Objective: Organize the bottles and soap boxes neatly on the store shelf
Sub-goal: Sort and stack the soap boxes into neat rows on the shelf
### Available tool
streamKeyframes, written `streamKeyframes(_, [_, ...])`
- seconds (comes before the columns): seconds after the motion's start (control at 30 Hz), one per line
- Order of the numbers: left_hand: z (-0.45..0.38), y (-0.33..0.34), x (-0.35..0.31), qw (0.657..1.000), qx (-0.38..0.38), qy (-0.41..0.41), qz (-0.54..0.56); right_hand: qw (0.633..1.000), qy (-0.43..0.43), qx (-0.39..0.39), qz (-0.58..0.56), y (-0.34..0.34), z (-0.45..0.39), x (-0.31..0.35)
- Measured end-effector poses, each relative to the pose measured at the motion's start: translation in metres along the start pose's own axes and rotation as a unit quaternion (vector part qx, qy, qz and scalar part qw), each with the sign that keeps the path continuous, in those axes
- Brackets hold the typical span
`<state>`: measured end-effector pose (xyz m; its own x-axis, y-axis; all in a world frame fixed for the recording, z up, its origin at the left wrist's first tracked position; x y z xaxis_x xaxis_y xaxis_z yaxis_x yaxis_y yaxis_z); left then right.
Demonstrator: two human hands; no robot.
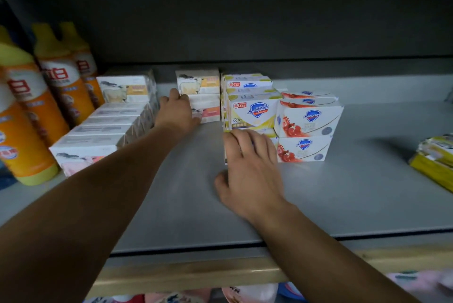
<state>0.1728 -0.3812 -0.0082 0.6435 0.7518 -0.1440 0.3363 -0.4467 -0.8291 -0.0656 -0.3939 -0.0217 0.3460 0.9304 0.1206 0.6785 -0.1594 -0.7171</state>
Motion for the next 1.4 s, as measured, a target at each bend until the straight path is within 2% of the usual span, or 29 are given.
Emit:
streamKeyframes(0.17, [0.003, -0.014, -0.004, 0.999, -0.032, -0.004, -0.013, 1.0, -0.004, -0.003, -0.001, -0.001, 0.0, 0.0])
streamKeyframes(0.3, [0.022, -0.027, 0.003, 0.994, -0.014, -0.054, 0.09, 1.0, -0.009, 0.01, -0.001, 0.0, 0.0, 0.0])
streamKeyframes(0.57, [0.126, -0.083, 0.036, 0.955, -0.077, -0.101, 0.268, 1.0, -0.012, 0.003, 0.007, -0.004, 0.001, 0.002])
streamKeyframes(0.63, [0.15, -0.096, 0.047, 0.921, -0.067, -0.123, 0.363, 0.999, -0.022, 0.015, 0.018, -0.004, 0.001, 0.003])
streamKeyframes(0.7, [0.168, -0.103, 0.06, 0.87, -0.047, -0.162, 0.463, 0.998, -0.032, 0.039, 0.036, -0.001, 0.001, 0.002])
streamKeyframes(0.83, [0.186, -0.107, 0.089, 0.776, -0.041, -0.248, 0.579, 0.998, -0.048, 0.028, 0.032, -0.014, -0.003, 0.013])
streamKeyframes(0.9, [0.192, -0.102, 0.096, 0.732, -0.034, -0.276, 0.622, 0.995, -0.084, 0.003, -0.053, -0.024, -0.004, 0.035])
streamKeyframes(1.0, [0.197, -0.099, 0.101, 0.684, -0.038, -0.299, 0.664, 0.96, -0.123, 0.088, -0.235, -0.018, 0.006, 0.074])
streamKeyframes(1.07, [0.199, -0.099, 0.102, 0.653, -0.04, -0.312, 0.689, 0.941, -0.126, 0.118, -0.29, -0.009, 0.011, 0.09])
streamKeyframes(1.13, [0.2, -0.099, 0.103, 0.619, -0.031, -0.323, 0.715, 0.936, -0.123, 0.085, -0.319, -0.007, 0.008, 0.095])
streamKeyframes(1.27, [0.2, -0.098, 0.102, 0.596, 0.0, -0.344, 0.726, 0.92, -0.059, 0.049, -0.385, -0.002, 0.005, 0.089])
streamKeyframes(1.4, [0.202, -0.101, 0.096, 0.616, 0.037, -0.319, 0.719, 0.895, 0.039, 0.026, -0.444, 0.0, 0.005, 0.074])
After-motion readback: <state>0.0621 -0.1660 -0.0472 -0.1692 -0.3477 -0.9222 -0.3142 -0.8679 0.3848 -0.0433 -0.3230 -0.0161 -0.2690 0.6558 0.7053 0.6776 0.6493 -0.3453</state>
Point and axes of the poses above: each hand's wrist, its own z-axis away from the middle knuckle, its own y-axis out of the palm, x = y × z, the point moved 8 cm from there along -z, towards the middle knuckle, and after that the axes turned 11 degrees about -x, right-handed, at the moved point
